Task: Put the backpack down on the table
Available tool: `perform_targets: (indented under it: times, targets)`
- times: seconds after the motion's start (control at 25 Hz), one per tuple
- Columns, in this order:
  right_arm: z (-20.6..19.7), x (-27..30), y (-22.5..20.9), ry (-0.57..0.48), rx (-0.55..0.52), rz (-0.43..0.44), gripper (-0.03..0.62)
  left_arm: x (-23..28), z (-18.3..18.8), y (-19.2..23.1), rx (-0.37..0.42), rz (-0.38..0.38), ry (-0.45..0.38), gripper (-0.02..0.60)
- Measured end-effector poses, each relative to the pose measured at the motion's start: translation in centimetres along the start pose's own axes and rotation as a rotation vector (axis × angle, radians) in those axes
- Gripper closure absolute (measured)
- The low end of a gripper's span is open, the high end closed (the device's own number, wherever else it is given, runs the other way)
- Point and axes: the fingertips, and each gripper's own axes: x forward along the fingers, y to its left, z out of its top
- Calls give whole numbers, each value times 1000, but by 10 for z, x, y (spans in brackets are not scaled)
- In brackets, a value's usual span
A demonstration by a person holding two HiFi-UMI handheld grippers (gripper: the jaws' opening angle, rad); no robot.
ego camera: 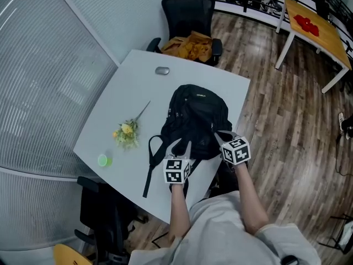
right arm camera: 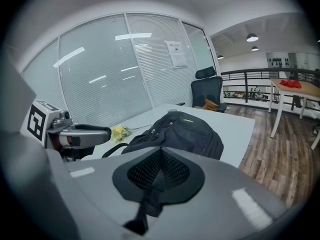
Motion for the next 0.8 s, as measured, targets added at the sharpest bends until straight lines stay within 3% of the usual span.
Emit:
perform_targets:
  times: [0.36,0.6,0.8]
  targets:
    - [6,13,9,12,-26,51,594,-8,10,15,-23,71,-34,577]
    - [13,19,10,14,-32,77,594,-8,13,21,-30,98,-36,581]
    - [19,20,12,10,-40,92,594,-7,17,21,-83,77,-48,581]
